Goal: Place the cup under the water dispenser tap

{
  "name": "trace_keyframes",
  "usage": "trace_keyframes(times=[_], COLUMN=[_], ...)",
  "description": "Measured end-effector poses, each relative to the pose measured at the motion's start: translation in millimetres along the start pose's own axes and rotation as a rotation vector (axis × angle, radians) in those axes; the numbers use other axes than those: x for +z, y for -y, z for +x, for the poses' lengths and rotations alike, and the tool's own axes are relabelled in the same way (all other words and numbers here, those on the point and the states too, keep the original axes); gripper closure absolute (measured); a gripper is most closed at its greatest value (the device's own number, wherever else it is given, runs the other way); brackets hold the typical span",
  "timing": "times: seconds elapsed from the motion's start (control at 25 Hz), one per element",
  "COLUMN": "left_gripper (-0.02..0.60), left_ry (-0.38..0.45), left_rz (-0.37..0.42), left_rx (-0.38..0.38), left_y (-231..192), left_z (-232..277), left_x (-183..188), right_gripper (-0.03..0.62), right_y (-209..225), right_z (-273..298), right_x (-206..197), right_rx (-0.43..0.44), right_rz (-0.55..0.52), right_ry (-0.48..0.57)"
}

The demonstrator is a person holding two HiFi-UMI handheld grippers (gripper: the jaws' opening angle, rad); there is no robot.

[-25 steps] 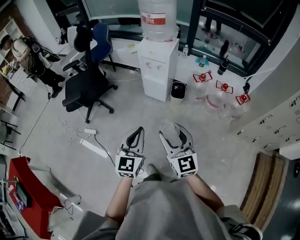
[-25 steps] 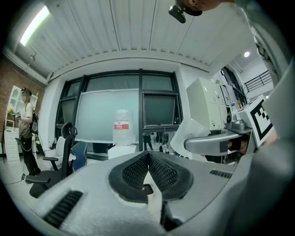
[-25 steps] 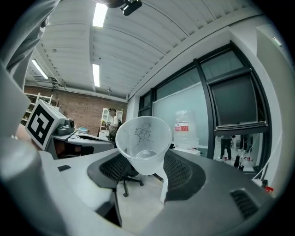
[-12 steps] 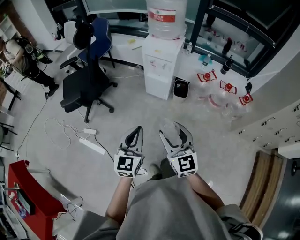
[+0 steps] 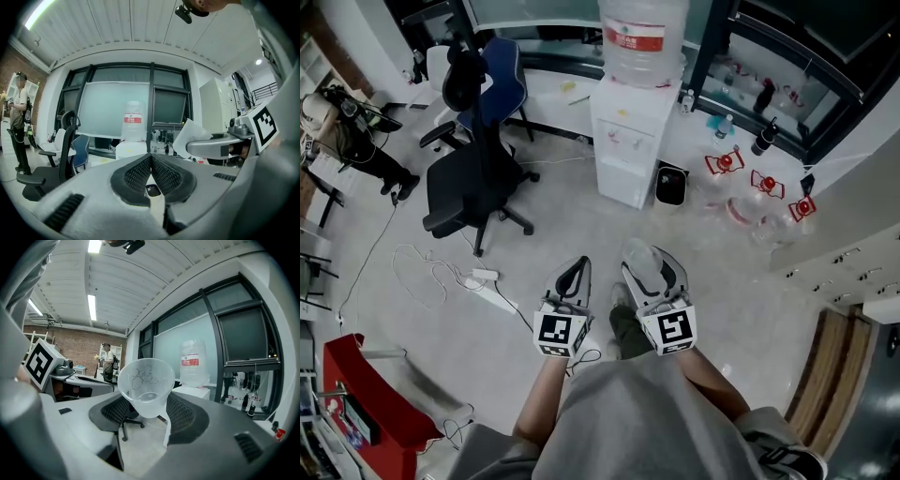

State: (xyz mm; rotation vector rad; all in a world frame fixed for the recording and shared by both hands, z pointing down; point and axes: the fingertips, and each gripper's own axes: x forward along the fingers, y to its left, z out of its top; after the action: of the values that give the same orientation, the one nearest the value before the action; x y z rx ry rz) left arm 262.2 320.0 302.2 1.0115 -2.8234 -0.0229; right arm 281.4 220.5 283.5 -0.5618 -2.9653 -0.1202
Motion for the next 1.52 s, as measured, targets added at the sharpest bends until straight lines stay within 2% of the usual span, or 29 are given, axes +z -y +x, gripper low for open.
trace_keyframes(times=[0.64,1.12,1.36,1.52], left_gripper=[0.571,0.571,0.571,0.571], left_ry=[-0.053,-0.082,-0.090,-0.100], left_rz=[0.018,0.050,0.084,0.096], left_rx=[-0.027,-0.044,-0.093,-0.137], left_y=[-51,-63,-65,-71], left_z=[135,210,242,267], left_x=[19,30,29,24], right_gripper=[0.349,0.349,0.349,0.349], right_y=[86,139,154,169], right_z=[109,159,179,192], right_x=[-3,-13,-26,-29], right_rx=[0.008,0.008,-0.017,-0.066], right_rz=[0.059,0.096,0.120,0.132], right_ry=[-0.061,-0.061,-0.071,-0.049])
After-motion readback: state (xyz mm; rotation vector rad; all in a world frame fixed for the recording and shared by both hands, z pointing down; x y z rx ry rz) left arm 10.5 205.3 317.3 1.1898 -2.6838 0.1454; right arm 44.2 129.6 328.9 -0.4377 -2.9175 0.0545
